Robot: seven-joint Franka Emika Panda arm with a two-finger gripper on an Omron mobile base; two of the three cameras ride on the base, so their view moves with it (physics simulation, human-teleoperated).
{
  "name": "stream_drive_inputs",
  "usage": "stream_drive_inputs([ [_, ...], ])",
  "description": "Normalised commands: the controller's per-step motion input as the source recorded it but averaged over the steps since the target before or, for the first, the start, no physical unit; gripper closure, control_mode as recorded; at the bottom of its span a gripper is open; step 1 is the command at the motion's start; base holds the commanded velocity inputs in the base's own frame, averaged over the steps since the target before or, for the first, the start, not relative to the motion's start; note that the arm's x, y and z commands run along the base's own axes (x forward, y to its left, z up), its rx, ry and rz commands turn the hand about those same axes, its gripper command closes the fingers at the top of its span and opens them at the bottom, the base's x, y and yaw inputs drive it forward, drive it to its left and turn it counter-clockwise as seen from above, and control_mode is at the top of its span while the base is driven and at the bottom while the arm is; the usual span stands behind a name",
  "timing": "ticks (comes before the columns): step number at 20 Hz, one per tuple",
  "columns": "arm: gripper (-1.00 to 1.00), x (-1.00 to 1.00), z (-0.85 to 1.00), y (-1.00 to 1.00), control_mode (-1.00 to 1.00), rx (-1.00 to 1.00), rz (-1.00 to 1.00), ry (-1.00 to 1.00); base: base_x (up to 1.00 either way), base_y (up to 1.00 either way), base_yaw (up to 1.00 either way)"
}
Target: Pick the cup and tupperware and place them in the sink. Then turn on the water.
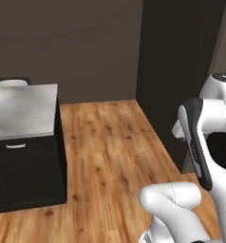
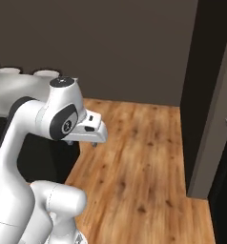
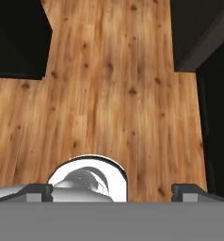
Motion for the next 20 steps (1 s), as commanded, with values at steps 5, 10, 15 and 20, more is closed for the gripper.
stream_drive_inputs([
  [5, -1.0, 0.0, 0.0, 0.0, 1.0, 0.0, 0.0, 0.0, 0.77, 0.4, 0.0],
  [10, -1.0, 0.0, 0.0, 0.0, 1.0, 0.0, 0.0, 0.0, 0.68, 0.41, 0.0],
  [15, -1.0, 0.0, 0.0, 0.0, 1.0, 0.0, 0.0, 0.0, 0.55, 0.44, 0.0],
  [20, -1.0, 0.0, 0.0, 0.0, 1.0, 0.0, 0.0, 0.0, 0.47, 0.53, 0.0],
])
